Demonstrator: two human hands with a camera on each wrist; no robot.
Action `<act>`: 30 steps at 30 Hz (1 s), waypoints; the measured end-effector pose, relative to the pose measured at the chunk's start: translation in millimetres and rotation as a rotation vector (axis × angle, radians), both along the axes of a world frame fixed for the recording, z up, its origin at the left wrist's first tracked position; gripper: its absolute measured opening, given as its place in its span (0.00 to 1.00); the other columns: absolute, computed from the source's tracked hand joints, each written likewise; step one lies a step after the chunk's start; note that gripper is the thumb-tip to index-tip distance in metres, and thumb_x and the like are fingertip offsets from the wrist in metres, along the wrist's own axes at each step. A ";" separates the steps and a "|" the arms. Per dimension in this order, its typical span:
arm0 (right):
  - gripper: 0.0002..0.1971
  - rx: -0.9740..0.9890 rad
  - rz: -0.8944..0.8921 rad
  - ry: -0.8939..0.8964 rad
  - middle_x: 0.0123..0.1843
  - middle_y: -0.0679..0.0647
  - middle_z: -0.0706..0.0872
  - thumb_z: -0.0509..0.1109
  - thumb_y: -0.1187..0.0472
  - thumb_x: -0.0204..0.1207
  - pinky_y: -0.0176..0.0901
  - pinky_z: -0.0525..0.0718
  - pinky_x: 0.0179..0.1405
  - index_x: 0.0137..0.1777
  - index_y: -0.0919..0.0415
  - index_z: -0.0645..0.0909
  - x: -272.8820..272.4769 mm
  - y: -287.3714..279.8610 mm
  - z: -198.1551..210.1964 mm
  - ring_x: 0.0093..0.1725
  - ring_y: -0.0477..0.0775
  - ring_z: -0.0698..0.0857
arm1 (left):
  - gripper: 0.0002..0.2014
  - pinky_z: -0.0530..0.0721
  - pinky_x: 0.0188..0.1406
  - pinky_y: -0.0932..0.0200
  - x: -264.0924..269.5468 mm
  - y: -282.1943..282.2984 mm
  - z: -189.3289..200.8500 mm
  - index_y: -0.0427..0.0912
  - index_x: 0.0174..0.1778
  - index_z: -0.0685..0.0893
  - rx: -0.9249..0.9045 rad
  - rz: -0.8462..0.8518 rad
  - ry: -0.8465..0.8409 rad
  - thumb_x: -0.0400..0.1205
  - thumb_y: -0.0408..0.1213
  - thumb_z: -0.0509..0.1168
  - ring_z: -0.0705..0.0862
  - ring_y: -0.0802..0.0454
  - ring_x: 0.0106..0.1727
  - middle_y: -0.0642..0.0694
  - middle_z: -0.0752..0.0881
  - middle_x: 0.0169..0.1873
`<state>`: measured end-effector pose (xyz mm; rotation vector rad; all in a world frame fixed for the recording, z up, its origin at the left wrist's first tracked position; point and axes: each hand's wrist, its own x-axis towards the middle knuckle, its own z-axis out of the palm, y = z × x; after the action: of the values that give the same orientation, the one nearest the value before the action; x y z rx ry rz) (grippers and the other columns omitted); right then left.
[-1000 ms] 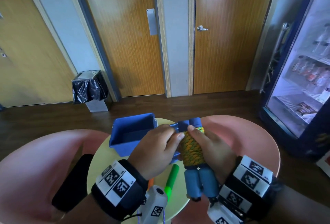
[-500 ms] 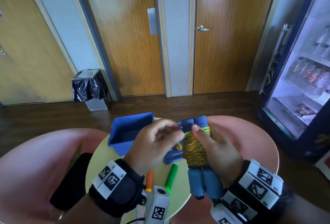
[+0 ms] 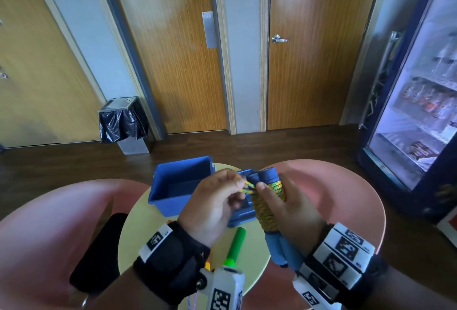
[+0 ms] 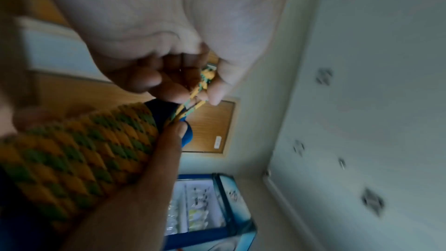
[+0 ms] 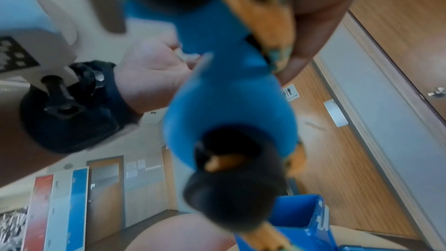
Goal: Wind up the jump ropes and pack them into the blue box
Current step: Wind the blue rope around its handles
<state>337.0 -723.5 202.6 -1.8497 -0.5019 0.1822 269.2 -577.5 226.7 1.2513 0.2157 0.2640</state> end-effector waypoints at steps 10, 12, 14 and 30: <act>0.13 0.016 -0.015 0.029 0.39 0.49 0.88 0.65 0.45 0.80 0.24 0.76 0.35 0.48 0.53 0.82 5.3 7.6 3.1 0.39 0.38 0.85 | 0.13 0.54 0.27 0.58 -12.8 8.0 -9.9 0.46 0.48 0.79 -0.407 -0.328 -0.025 0.74 0.40 0.76 0.67 0.57 0.21 0.52 0.66 0.24; 0.11 0.021 0.010 0.027 0.37 0.50 0.88 0.65 0.46 0.81 0.24 0.76 0.33 0.47 0.53 0.82 3.1 8.2 4.1 0.37 0.37 0.84 | 0.13 0.51 0.29 0.55 -16.2 13.5 -11.6 0.48 0.54 0.80 -0.364 -0.409 -0.028 0.77 0.42 0.74 0.67 0.58 0.19 0.52 0.65 0.24; 0.12 0.031 0.038 0.032 0.38 0.52 0.88 0.65 0.45 0.81 0.29 0.79 0.35 0.48 0.53 0.82 1.9 9.0 1.4 0.37 0.41 0.85 | 0.15 0.50 0.28 0.54 -18.8 16.9 -13.8 0.51 0.58 0.80 -0.340 -0.477 -0.014 0.78 0.42 0.74 0.65 0.58 0.18 0.51 0.66 0.25; 0.20 -0.009 -0.043 0.096 0.42 0.57 0.90 0.63 0.40 0.80 0.42 0.83 0.47 0.50 0.58 0.83 8.1 3.3 8.3 0.42 0.52 0.88 | 0.16 0.61 0.26 0.56 -14.6 14.4 -15.0 0.42 0.57 0.85 -0.093 -0.267 -0.012 0.74 0.38 0.76 0.78 0.50 0.23 0.44 0.81 0.33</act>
<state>345.1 -720.2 210.8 -1.8493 -0.3953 0.2437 254.6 -563.1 211.8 1.1706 0.0480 0.0306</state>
